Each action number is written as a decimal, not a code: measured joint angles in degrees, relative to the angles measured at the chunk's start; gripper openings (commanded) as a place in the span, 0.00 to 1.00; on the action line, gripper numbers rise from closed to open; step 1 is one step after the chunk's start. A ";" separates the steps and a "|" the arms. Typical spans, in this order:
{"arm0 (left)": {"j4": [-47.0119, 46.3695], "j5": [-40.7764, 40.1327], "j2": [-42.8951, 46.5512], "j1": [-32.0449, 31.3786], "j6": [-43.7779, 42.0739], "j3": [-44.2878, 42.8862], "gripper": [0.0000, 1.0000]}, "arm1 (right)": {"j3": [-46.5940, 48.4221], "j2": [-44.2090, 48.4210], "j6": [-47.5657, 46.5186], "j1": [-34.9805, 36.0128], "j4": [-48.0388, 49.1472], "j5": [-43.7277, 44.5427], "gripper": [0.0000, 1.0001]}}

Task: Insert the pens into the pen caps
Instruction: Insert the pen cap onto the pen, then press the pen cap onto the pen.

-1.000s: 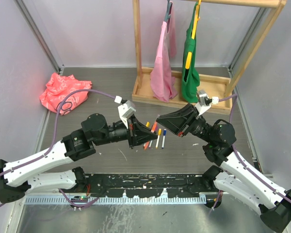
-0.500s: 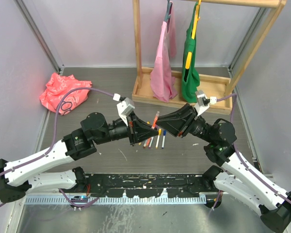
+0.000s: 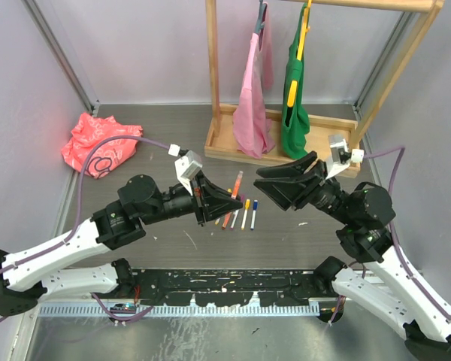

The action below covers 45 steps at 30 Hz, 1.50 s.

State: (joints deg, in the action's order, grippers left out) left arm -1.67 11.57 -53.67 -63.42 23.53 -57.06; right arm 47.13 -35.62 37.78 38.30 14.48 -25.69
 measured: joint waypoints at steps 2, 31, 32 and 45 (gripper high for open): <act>0.35 0.37 0.00 0.00 0.00 0.00 0.00 | 2.01 -0.07 -1.27 0.00 -1.75 1.66 0.50; 2.82 1.81 -2.86 0.00 0.04 0.00 0.00 | 6.27 -9.07 1.53 0.00 -5.46 -1.90 0.43; 2.82 1.68 -2.86 0.00 0.04 0.00 0.00 | 6.23 -9.07 1.57 0.00 -5.46 -2.10 0.43; 2.80 0.55 -2.82 0.00 0.11 0.00 0.00 | 4.63 -9.42 1.66 0.00 -5.46 -3.06 0.16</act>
State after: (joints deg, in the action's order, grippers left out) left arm 1.13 12.12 -56.49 -63.42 23.64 -57.06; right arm 51.77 -45.04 39.44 38.30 9.02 -28.75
